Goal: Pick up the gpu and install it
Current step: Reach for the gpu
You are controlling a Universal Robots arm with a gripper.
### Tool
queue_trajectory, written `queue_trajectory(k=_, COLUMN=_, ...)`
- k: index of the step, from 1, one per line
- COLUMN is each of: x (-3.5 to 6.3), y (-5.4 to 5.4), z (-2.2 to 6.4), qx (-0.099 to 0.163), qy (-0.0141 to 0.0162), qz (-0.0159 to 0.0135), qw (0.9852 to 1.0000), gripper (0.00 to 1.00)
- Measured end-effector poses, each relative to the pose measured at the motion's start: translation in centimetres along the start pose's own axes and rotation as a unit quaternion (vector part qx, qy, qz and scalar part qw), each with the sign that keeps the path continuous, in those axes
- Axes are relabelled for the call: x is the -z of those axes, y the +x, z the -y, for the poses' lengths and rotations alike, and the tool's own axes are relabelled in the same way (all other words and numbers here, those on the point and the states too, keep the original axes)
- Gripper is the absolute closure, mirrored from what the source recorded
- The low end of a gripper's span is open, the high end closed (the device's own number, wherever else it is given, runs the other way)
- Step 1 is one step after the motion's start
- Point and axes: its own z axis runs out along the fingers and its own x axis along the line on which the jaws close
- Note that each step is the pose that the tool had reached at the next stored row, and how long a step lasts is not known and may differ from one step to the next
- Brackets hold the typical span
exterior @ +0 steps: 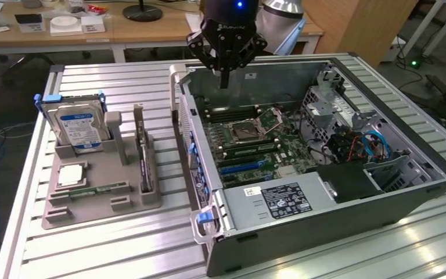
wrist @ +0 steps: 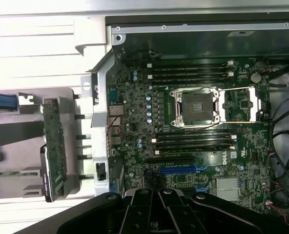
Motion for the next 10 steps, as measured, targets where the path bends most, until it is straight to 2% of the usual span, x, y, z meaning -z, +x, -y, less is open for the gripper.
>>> queue_trajectory(k=10, x=0.01, y=0.25, z=0.09, qx=0.0, qy=0.0, qz=0.0, qw=1.0, gripper=0.89)
